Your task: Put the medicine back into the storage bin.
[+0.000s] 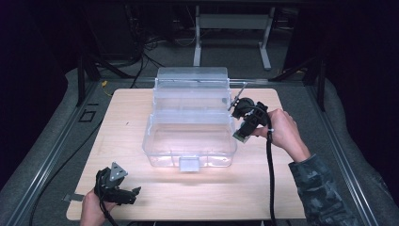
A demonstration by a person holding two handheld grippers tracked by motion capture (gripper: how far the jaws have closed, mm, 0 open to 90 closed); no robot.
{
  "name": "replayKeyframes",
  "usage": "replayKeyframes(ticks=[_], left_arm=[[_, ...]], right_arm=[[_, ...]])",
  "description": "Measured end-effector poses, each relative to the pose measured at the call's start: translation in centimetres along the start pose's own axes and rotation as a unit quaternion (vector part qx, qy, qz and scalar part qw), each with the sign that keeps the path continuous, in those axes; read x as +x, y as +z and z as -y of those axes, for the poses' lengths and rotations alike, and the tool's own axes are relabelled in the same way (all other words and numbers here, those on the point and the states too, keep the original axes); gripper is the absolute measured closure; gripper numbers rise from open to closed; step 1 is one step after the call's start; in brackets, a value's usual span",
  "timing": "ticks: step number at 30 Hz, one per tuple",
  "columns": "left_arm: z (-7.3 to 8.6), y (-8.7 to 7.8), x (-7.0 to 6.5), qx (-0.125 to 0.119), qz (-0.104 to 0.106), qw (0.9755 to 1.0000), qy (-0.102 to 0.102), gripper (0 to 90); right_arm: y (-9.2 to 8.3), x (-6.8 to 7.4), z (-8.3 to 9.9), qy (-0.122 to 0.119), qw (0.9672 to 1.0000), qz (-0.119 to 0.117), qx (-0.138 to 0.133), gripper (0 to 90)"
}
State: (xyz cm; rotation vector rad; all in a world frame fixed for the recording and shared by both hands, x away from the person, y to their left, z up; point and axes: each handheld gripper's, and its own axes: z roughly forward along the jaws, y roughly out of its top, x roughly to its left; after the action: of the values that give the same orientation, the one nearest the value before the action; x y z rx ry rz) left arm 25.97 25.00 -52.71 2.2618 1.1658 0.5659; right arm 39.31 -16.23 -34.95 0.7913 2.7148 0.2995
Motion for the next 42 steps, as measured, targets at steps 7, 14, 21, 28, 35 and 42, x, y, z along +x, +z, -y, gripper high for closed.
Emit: replayKeyframes(ticks=[7,14,21,28,35,42], left_arm=[[0.0,0.1,-0.1,0.002,0.002,1.0000,0.004,0.6],[0.0,0.1,-0.1,0.002,0.003,1.0000,0.002,0.6],[0.0,0.2,0.0,0.004,0.004,1.0000,0.003,0.7],[0.0,0.2,0.0,0.003,0.003,1.0000,0.003,0.7],[0.0,0.3,0.1,0.006,0.003,1.0000,-0.002,0.7],[0.0,0.3,0.0,0.007,0.004,1.0000,0.004,1.0]], right_arm=[[0.2,-0.2,-0.9,0.001,0.9999,-0.008,-0.008,45.6],[1.1,0.3,-2.1,-0.008,0.9999,-0.012,-0.009,45.6],[2.3,0.8,-3.4,-0.019,0.9996,-0.019,0.001,45.7],[3.6,1.3,-4.5,-0.023,0.9991,-0.035,0.009,45.7],[4.9,2.0,-5.1,-0.028,0.9990,-0.027,0.023,45.7],[6.6,2.4,-5.3,-0.032,0.9981,-0.035,0.039,45.7]])
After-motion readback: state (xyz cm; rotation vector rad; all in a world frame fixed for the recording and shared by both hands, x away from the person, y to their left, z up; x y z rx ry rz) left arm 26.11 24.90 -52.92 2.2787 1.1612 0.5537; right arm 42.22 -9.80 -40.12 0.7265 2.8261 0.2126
